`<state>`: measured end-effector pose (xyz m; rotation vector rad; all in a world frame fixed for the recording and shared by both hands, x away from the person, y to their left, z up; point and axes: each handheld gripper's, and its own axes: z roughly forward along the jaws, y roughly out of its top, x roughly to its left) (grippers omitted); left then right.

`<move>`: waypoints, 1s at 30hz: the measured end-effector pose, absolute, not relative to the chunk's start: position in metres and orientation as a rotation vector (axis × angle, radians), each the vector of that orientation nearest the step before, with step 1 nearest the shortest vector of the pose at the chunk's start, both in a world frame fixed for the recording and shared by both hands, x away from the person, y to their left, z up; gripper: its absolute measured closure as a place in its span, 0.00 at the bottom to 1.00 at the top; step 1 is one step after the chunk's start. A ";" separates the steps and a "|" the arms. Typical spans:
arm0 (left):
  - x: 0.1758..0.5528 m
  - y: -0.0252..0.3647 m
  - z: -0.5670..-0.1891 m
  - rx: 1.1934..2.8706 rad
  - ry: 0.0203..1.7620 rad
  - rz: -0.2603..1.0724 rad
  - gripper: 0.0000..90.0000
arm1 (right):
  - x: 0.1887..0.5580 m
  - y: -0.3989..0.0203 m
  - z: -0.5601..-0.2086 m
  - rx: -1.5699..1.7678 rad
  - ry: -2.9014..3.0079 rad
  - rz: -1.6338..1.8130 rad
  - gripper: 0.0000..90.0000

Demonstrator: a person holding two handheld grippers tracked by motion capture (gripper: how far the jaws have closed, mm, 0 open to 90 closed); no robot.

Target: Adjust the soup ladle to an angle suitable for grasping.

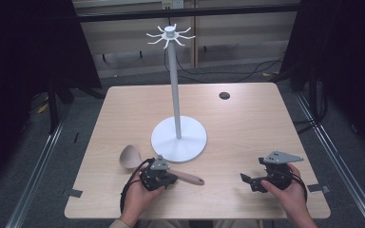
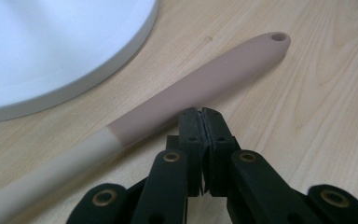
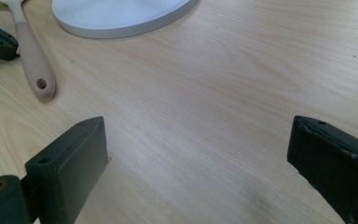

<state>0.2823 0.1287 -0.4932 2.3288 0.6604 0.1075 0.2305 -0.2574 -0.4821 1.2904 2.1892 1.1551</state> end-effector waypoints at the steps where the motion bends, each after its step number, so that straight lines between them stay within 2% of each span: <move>1: 0.283 0.128 -0.493 2.329 0.656 0.109 0.97 | 0.230 -0.257 -0.482 1.289 2.188 1.154 0.05; 15: 0.288 0.122 -0.492 2.332 0.646 0.072 0.93 | 0.224 -0.265 -0.481 1.309 2.161 1.153 0.05; 30: 0.290 0.130 -0.479 2.400 0.601 0.080 0.79 | 0.221 -0.268 -0.479 1.320 2.148 1.160 0.05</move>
